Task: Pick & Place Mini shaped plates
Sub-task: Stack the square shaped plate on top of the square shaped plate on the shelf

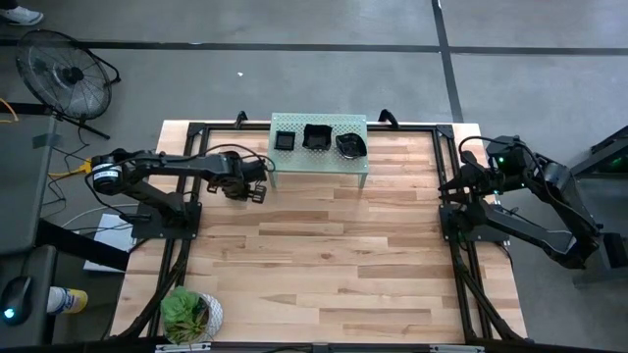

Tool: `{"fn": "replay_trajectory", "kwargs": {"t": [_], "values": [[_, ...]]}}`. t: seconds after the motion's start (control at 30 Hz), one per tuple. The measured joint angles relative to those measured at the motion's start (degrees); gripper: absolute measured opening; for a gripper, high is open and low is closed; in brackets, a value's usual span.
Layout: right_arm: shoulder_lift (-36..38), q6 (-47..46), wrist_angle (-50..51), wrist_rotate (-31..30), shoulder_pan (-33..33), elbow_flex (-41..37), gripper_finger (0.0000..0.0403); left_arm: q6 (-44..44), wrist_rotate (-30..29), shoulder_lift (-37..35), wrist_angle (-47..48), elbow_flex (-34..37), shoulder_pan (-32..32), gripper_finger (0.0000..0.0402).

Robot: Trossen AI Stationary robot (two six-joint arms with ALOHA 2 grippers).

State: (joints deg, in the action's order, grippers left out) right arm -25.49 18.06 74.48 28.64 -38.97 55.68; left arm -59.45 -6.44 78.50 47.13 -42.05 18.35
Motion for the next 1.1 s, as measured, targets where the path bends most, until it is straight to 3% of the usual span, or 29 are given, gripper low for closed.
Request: {"fn": "replay_trajectory", "kwargs": {"t": [0.47, 0.8, 1.1], "values": [[0.01, -0.01, 0.01, 0.0, 0.01, 0.0, 0.0106, 1.32, 0.16, -0.5, 3.52, -1.55, 0.0, 0.0], [0.02, -0.01, 0.02, 0.0, -0.01, 0.0, 0.0106, 2.63, -0.48, -7.8, 6.96, -1.66, 0.0, 0.0], [0.02, 0.0, 0.01, 0.0, -0.01, 0.0, 0.0106, 11.79, -5.51, -11.28, 16.39, -10.33, 0.0, 0.0]]}}
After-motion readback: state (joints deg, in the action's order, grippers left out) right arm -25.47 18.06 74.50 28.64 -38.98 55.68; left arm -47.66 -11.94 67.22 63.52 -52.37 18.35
